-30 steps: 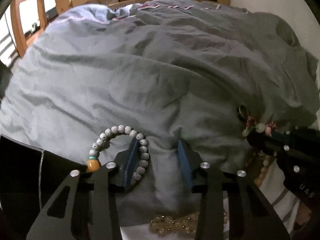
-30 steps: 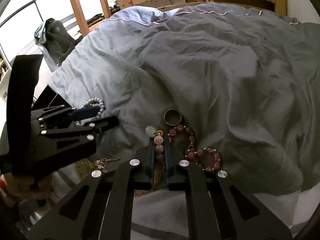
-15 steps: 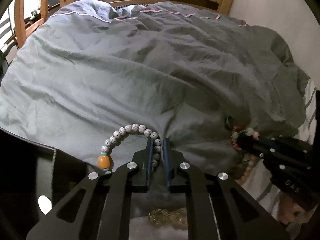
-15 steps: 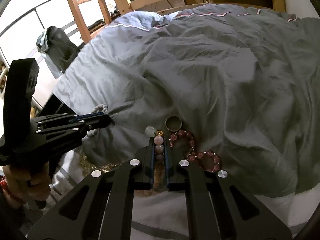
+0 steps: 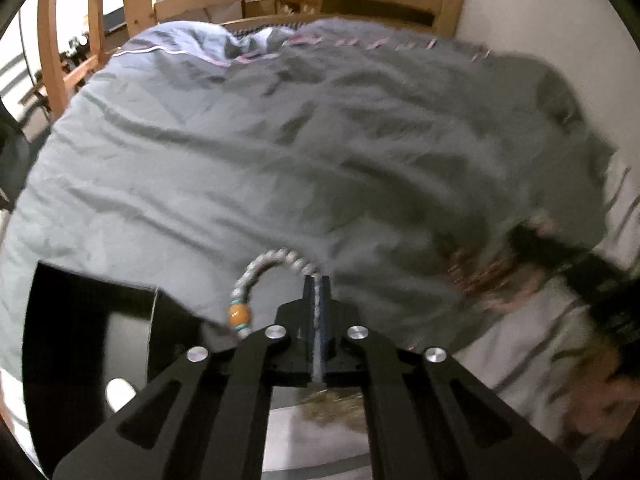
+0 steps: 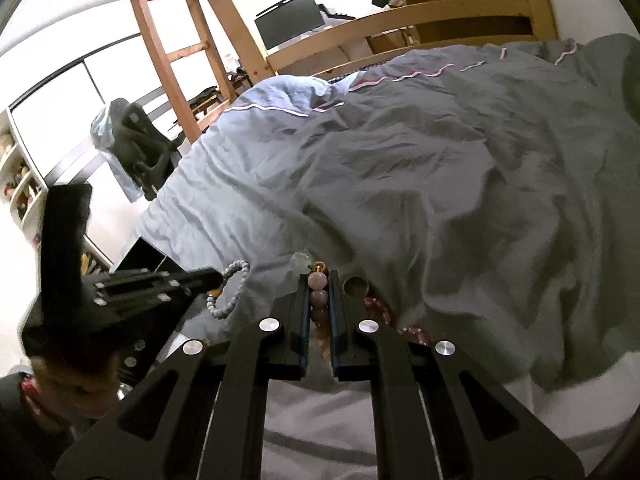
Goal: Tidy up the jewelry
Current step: 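Carry both bracelets over the black box and open both tools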
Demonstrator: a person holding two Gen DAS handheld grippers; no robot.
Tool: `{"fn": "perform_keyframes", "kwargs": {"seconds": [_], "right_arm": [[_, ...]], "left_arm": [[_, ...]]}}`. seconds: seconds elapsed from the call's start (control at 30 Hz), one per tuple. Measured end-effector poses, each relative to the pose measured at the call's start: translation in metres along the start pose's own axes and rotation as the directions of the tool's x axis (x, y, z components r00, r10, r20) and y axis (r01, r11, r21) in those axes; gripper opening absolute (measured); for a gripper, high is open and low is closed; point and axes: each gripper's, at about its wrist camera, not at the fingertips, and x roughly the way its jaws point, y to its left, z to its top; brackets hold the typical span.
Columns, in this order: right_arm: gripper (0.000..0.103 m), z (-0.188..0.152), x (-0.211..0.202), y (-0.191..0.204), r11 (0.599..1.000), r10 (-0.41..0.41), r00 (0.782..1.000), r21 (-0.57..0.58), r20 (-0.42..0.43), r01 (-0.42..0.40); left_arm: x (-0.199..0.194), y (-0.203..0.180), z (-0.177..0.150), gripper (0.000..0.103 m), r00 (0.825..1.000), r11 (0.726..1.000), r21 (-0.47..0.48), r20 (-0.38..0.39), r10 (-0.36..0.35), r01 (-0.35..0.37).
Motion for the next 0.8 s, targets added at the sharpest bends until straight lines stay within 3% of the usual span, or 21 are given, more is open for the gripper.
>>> {"fn": "perform_keyframes", "kwargs": {"seconds": [0.03, 0.1, 0.23, 0.33, 0.5, 0.57, 0.63, 0.7, 0.8], "right_arm": [[0.009, 0.0, -0.002, 0.001, 1.0, 0.003, 1.0, 0.0, 0.001, -0.003], [0.009, 0.0, -0.002, 0.003, 1.0, 0.006, 1.0, -0.006, 0.0, -0.006], [0.009, -0.001, 0.003, 0.006, 1.0, 0.022, 1.0, -0.02, -0.011, -0.022], [0.009, 0.0, 0.007, 0.006, 0.999, 0.026, 0.999, -0.027, -0.019, -0.026], [0.009, 0.0, 0.014, 0.007, 0.999, 0.033, 0.999, -0.032, -0.034, -0.034], [0.009, -0.001, 0.014, 0.007, 0.999, 0.037, 0.999, -0.035, -0.04, -0.038], [0.009, -0.002, 0.014, 0.009, 0.998, 0.038, 0.998, -0.039, -0.041, -0.039], [0.009, -0.002, 0.013, 0.01, 0.998, 0.04, 0.998, -0.04, -0.04, -0.042], [0.009, -0.002, 0.012, 0.008, 0.998, 0.043, 0.998, -0.033, -0.038, -0.044]], "left_arm": [[0.006, 0.0, -0.003, 0.021, 1.0, 1.0, 0.011, -0.014, 0.026, -0.026], [0.017, 0.0, -0.007, 0.027, 0.998, 0.998, 0.029, -0.033, 0.062, -0.061], [0.039, 0.003, -0.012, 0.032, 0.993, 0.995, 0.048, -0.079, 0.093, -0.089], [0.042, 0.004, -0.009, 0.038, 0.991, 0.992, 0.06, -0.071, 0.117, -0.113], [0.043, 0.002, -0.006, 0.04, 0.989, 0.989, 0.064, -0.05, 0.136, -0.132], [0.044, 0.002, -0.007, 0.033, 0.991, 0.991, 0.069, -0.057, 0.12, -0.116], [0.042, 0.003, -0.007, 0.016, 0.994, 0.996, 0.055, -0.072, 0.079, -0.075], [0.041, 0.006, -0.004, 0.008, 0.996, 0.999, 0.033, -0.086, 0.017, -0.014], [0.035, 0.006, -0.005, 0.008, 0.994, 0.999, 0.005, -0.093, -0.048, 0.048]]}}
